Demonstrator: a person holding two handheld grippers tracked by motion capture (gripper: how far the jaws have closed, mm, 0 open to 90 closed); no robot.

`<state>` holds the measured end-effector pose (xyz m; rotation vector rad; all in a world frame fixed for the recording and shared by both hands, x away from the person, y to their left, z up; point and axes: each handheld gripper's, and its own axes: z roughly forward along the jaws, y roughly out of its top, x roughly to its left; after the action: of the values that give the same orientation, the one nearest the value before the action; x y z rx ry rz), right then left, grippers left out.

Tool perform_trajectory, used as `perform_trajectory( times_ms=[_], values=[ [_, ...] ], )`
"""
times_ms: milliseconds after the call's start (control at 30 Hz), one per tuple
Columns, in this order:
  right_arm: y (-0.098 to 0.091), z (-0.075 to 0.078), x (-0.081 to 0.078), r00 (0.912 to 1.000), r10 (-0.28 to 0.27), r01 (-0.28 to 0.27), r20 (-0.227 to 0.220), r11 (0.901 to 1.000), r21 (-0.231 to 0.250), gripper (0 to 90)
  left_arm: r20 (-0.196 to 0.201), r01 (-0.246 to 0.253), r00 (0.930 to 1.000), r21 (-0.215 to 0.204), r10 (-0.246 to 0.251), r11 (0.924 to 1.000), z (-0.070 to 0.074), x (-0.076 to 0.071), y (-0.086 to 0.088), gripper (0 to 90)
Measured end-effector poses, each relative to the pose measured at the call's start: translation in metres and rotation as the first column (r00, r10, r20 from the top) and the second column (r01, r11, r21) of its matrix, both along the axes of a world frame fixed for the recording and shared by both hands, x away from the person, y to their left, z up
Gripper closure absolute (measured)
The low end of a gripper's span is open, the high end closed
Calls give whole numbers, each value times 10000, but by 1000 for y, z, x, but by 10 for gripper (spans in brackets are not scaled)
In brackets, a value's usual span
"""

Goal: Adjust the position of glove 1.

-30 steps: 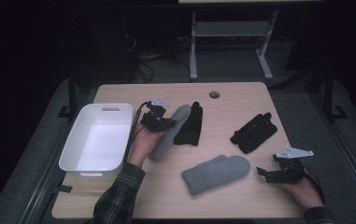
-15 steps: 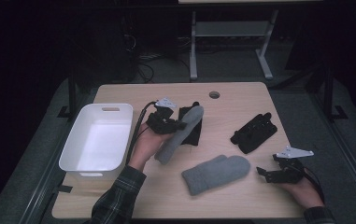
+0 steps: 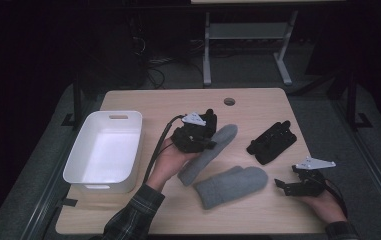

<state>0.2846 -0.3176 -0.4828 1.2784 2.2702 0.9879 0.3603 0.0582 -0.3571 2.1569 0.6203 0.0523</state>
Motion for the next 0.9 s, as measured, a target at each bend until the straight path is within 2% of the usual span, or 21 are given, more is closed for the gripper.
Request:
perform_trajectory(
  times_ms=[100, 200, 300, 600, 767, 900],
  values=[
    [0, 0, 0, 10000, 0, 0, 3, 10000, 0, 122, -25, 129, 9999, -15, -129, 9999, 0, -3, -5, 842],
    [0, 0, 0, 10000, -1, 1, 0, 10000, 7, 122, -24, 576, 9983, -56, -576, 9983, 0, -8, -14, 842],
    [0, 0, 0, 10000, 8, -8, 5, 10000, 5, 122, -77, 759, 9971, 29, -759, 9971, -2, -11, -20, 842],
    [0, 0, 0, 10000, 11, -11, 3, 10000, 17, 122, -306, 1018, 9944, 137, -1013, 9947, -10, -16, -35, 842],
    [0, 0, 0, 10000, 18, -18, -6, 10000, 3, 122, -433, 1173, 9923, 191, -1164, 9929, -18, -19, -45, 842],
    [0, 0, 0, 10000, 18, -18, -2, 10000, 13, 122, -633, 1445, 9879, 396, -1418, 9887, -29, -24, -58, 841]
  ],
)
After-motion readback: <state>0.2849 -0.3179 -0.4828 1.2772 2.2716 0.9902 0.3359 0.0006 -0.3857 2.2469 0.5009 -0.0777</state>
